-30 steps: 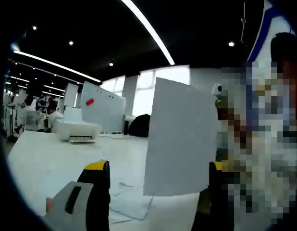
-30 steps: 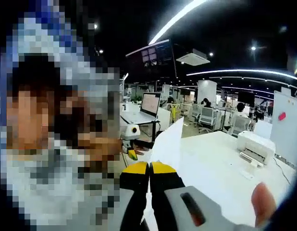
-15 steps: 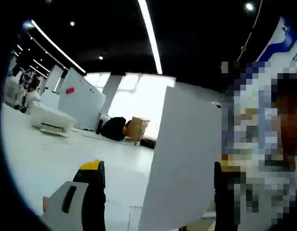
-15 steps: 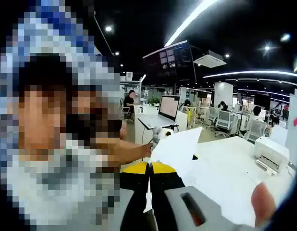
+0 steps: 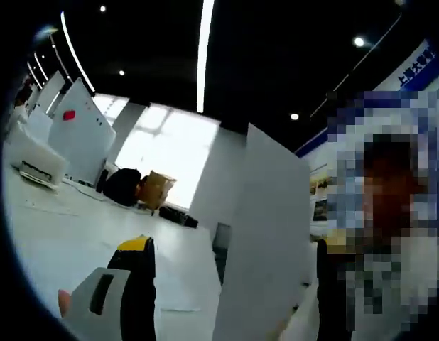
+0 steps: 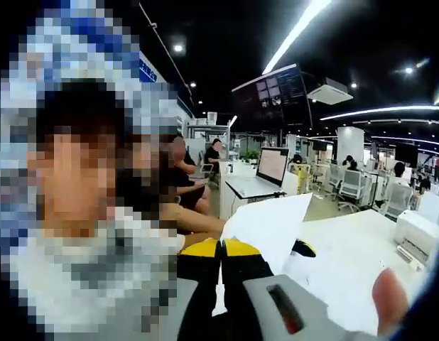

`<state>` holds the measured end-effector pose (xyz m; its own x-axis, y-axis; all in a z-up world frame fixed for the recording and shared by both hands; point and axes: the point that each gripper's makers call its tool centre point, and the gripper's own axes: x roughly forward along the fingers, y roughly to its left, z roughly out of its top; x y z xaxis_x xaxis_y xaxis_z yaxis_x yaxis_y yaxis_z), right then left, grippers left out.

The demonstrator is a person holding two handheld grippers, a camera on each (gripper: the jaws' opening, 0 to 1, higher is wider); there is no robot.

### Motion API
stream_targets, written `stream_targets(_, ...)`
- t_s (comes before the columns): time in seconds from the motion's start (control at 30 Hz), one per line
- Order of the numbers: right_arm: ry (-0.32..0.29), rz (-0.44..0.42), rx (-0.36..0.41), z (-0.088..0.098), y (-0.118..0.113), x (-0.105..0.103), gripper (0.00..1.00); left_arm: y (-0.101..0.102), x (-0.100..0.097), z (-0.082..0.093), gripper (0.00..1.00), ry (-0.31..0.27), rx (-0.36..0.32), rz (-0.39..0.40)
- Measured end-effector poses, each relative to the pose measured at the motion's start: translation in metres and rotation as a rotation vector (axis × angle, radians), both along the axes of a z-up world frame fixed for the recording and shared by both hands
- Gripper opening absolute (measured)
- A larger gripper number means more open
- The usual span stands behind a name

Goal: Organize the stack of printing papers by aligning and flattening the scattered papers on the table

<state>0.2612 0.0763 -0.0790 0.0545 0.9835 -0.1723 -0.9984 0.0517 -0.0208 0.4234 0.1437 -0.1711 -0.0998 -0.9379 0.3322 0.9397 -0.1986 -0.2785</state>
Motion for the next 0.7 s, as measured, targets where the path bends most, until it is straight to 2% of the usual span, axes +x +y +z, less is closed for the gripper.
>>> stream_targets(0.1, -0.002, 0.014, 0.004, 0.002, 0.002, -0.003, 0.00, -0.005, -0.004, 0.001, 0.97, -0.011, -0.003, -0.033)
stream_targets(0.27, -0.004, 0.032, 0.015, 0.004, 0.005, -0.007, 0.00, -0.016, -0.008, 0.002, 0.97, -0.030, -0.004, -0.042)
stream_targets(0.33, -0.016, 0.021, 0.007, 0.003, 0.007, -0.006, 0.00, -0.018, -0.004, 0.003, 0.97, -0.015, -0.016, -0.043)
stream_targets(0.4, -0.007, 0.008, 0.000, 0.001, 0.006, 0.000, 0.00, -0.017, -0.009, 0.010, 0.96, 0.000, -0.046, -0.081)
stream_targets(0.53, 0.018, -0.011, -0.009, -0.005, 0.005, 0.010, 0.00, -0.021, -0.034, 0.012, 0.92, -0.049, -0.040, -0.147)
stream_targets(0.7, 0.054, -0.045, -0.030, -0.016, 0.002, 0.029, 0.00, -0.025, -0.051, 0.010, 0.89, -0.083, -0.021, -0.165)
